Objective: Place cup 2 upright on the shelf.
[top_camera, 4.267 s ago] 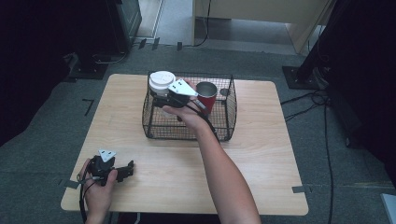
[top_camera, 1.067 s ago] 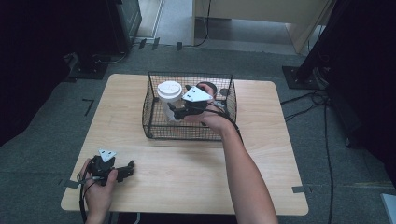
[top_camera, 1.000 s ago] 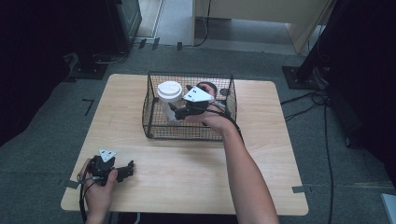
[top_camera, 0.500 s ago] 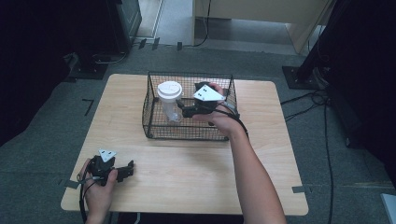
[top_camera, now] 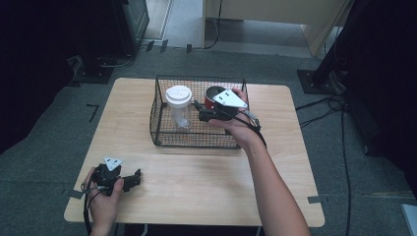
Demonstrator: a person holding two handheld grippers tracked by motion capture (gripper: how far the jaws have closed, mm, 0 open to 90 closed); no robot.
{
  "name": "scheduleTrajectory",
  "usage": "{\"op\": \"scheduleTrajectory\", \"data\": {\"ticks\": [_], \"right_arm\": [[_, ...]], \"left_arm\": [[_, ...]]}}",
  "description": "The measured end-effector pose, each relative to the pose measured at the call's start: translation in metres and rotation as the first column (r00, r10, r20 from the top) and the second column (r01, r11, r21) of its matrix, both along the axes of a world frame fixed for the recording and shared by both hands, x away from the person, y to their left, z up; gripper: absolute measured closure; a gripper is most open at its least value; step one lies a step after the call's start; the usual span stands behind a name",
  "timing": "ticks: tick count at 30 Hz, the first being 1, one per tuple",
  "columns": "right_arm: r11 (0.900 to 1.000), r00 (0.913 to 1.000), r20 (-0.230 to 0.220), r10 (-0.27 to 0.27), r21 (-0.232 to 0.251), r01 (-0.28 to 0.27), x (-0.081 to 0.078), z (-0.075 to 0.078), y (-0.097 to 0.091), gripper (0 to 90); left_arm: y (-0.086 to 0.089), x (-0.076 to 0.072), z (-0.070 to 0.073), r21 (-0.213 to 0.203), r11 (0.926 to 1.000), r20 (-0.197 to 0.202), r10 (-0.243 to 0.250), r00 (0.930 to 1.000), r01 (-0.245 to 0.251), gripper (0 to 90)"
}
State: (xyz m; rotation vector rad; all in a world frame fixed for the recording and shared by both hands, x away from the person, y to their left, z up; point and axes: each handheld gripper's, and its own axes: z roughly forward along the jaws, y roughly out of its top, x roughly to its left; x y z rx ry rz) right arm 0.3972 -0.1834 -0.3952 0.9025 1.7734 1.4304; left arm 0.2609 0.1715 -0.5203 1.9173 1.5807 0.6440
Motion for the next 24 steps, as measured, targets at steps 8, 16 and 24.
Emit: {"op": "scheduleTrajectory", "data": {"ticks": [8, 16, 24], "right_arm": [[0.9997, 0.9998, 0.019, -0.008, 0.022, 0.008, -0.019, 0.011, -0.008, 7.8], [0.9998, 0.9994, 0.034, -0.009, 0.021, 0.008, -0.034, 0.012, -0.019, 7.7], [0.9996, 0.9991, 0.039, -0.013, 0.027, 0.012, -0.049, 0.009, -0.033, 7.8]], "left_arm": [[0.000, 0.000, 0.000, 0.002, 1.0000, -0.001, -0.003, 1.0000, 0.003, 0.2], [0.000, 0.000, 0.000, 0.001, 1.0000, 0.000, -0.002, 1.0000, 0.002, 0.2], [0.000, 0.000, 0.000, 0.000, 1.0000, 0.001, -0.001, 1.0000, 0.001, 0.2]]}}
